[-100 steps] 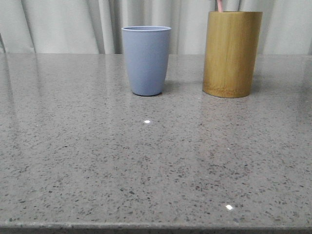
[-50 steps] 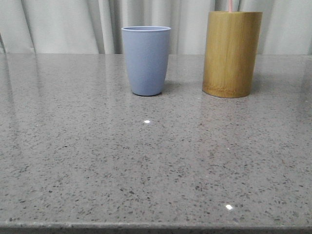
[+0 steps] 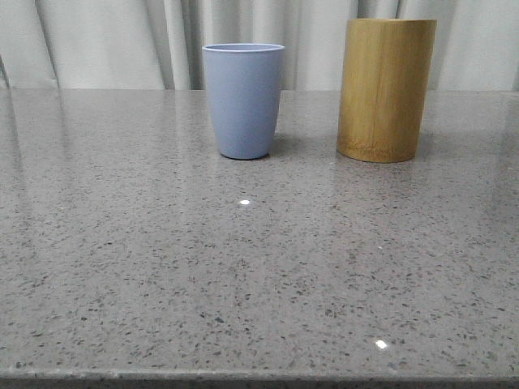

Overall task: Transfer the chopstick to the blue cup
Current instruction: 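Carry the pink stick with the right gripper and drop it into the blue cup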

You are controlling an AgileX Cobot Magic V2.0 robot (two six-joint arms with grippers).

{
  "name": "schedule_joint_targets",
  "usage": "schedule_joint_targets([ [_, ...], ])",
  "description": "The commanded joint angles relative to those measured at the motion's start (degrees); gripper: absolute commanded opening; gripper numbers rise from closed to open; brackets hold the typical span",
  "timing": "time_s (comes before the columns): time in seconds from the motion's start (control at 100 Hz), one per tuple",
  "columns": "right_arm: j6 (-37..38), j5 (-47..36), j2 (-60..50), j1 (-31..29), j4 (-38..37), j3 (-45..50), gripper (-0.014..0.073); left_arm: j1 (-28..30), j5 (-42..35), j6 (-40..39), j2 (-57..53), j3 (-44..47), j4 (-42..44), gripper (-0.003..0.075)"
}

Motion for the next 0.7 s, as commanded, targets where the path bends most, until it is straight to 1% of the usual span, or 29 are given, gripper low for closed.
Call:
schedule_joint_targets([
  [0.0,-0.6,-6.9,-1.0,2.0,0.0,-1.8,-0.0055,0.2,-3.6,-0.7,-0.1,-1.5,0.3,0.0366],
  [0.1,-0.5,-9.1,0.7,3.3,0.0,-1.8,-0.0055,0.2,-3.6,-0.7,-0.1,-1.5,0.3,0.0366],
  [0.21,-0.5,-10.9,3.2,3.4,0.0,-1.8,-0.0055,0.2,-3.6,-0.7,-0.1,-1.5,0.3,0.0366],
  [0.57,-0.5,-10.4,9.9,3.3,0.0,-1.8,-0.0055,0.2,-3.6,-0.7,-0.1,-1.5,0.3,0.0366],
  [0.65,-0.5,-10.2,10.9,3.3,0.0,-1.8,-0.0044,0.2,-3.6,-0.7,-0.1,-1.5,0.3,0.0366],
  [0.69,-0.5,-9.9,11.1,3.3,0.0,-1.8,-0.0021,0.2,-3.6,-0.7,-0.1,-1.5,0.3,0.0366],
])
